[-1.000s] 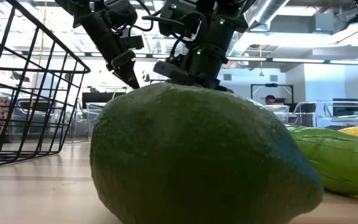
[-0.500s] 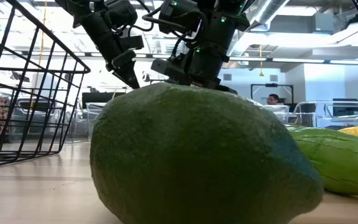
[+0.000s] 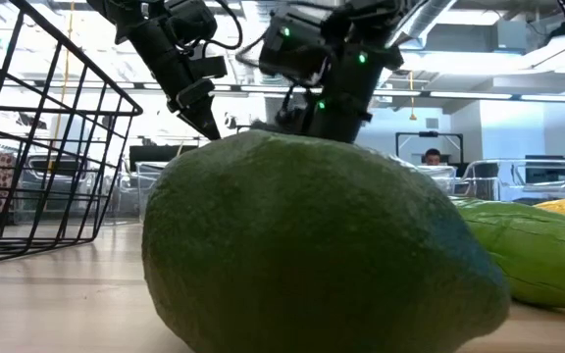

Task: Sort produce into baskets
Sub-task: Put the white garlic into the middle left transparent bin

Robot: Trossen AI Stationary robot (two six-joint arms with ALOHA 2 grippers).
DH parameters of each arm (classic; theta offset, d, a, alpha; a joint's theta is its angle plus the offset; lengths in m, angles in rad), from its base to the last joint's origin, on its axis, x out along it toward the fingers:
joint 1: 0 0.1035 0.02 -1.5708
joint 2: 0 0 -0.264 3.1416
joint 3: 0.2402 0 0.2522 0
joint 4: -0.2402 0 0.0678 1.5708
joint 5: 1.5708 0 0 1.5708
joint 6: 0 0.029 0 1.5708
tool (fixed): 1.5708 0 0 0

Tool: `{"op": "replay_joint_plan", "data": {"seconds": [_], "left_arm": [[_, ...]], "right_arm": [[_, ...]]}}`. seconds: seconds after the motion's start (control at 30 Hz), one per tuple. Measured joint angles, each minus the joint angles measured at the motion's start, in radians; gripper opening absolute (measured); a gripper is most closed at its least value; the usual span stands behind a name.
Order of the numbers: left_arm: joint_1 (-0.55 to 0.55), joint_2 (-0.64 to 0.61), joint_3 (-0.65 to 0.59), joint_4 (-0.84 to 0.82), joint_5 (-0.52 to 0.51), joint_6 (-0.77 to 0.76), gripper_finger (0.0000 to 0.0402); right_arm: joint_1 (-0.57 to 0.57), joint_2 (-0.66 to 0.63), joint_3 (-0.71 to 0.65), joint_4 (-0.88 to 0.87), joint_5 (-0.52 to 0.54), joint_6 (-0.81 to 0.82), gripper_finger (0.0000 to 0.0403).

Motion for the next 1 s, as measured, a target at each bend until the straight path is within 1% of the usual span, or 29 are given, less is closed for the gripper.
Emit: {"op": "replay_joint_plan", "data": {"seconds": [0.13,0.3,0.4,0.6,0.7,0.8,1.0], "left_arm": [[0.0,0.0,0.0,0.0,0.0,0.0,0.0171],[0.0,0.0,0.0,0.0,0.0,0.0,0.0171],[0.0,0.0,0.0,0.0,0.0,0.0,0.0171],[0.0,0.0,0.0,0.0,-0.001,0.0,0.0171],[0.0,0.0,0.0,0.0,-0.002,0.0,0.0171],[0.0,0.0,0.0,0.0,-0.002,0.008,0.0171],[0.0,-0.046,0.0,0.0,-0.009,0.048,0.0171]], "right_arm": [[0.0,-0.001,-0.024,0.053,0.002,-0.001,0.0245],[0.0,-0.002,-0.056,0.079,0.014,-0.001,0.0239],[0.0,-0.002,-0.057,0.105,0.016,-0.023,0.0218],[-0.002,-0.002,-0.057,0.117,0.016,-0.026,0.0159],[-0.002,-0.002,-0.057,0.125,0.015,-0.027,0.0138],[0.0,-0.002,-0.057,0.145,0.015,-0.039,0.013],[0.002,-0.001,-0.058,0.265,-0.028,-0.069,0.0131]]}}
